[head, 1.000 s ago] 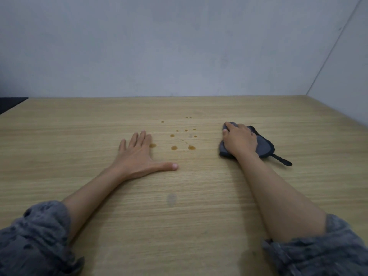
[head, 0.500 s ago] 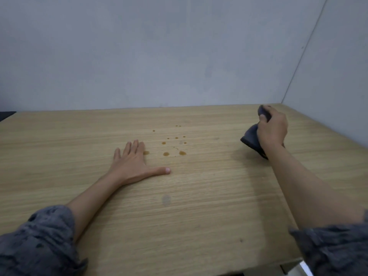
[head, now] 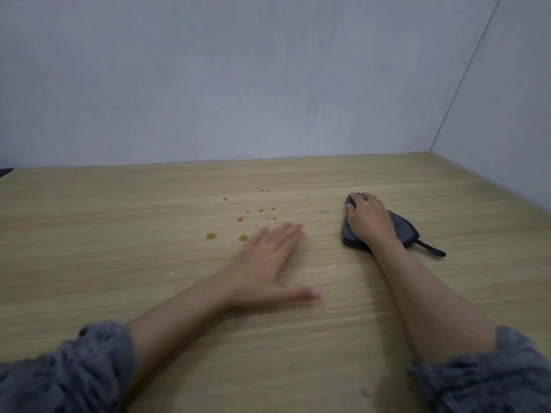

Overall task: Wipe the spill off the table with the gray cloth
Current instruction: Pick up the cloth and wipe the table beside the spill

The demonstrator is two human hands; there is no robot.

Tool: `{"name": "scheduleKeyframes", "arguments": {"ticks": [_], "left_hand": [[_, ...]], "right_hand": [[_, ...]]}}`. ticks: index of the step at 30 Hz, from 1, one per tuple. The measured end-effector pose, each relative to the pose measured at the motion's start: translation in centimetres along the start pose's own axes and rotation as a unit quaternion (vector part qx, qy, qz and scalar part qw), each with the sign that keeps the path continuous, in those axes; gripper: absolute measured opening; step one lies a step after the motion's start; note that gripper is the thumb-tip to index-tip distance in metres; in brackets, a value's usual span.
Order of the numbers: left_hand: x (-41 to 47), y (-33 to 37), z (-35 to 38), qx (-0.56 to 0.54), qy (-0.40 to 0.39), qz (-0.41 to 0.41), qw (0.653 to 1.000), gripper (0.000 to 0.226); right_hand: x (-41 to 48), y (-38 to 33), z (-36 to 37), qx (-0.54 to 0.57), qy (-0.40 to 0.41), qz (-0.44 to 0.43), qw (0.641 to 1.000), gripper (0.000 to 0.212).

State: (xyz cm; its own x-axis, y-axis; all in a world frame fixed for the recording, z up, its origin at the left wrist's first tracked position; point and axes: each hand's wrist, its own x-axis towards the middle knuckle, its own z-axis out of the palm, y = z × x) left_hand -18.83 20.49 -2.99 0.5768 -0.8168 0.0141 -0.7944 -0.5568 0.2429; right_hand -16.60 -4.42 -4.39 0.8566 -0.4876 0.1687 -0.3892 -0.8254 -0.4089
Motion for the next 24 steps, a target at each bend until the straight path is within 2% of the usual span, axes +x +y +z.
{"name": "scheduleKeyframes", "arguments": {"ticks": [2, 8, 15, 19, 24], "left_hand": [[1.0, 1.2, 1.1, -0.008, -0.035, 0.029, 0.999, 0.105], [1.5, 1.2, 2.0, 0.011, -0.058, 0.031, 0.998, 0.105], [1.4, 1.5, 1.9, 0.022, -0.058, 0.035, 0.997, 0.107], [1.2, 1.8, 1.8, 0.019, -0.050, 0.029, 0.998, 0.109], [-0.5, 1.5, 1.7, -0.014, 0.027, 0.009, 1.000, 0.108]], "right_hand": [[1.0, -0.1, 0.2, -0.011, -0.016, -0.019, 1.000, 0.044], [3.2, -1.3, 1.2, -0.012, -0.092, -0.126, 0.988, 0.045], [0.7, -1.2, 0.3, 0.042, -0.148, -0.224, 0.962, 0.041], [-2.4, -0.4, -0.7, 0.046, -0.158, -0.234, 0.958, 0.043], [-5.7, -0.3, -2.1, 0.084, -0.168, -0.181, 0.965, 0.047]]}}
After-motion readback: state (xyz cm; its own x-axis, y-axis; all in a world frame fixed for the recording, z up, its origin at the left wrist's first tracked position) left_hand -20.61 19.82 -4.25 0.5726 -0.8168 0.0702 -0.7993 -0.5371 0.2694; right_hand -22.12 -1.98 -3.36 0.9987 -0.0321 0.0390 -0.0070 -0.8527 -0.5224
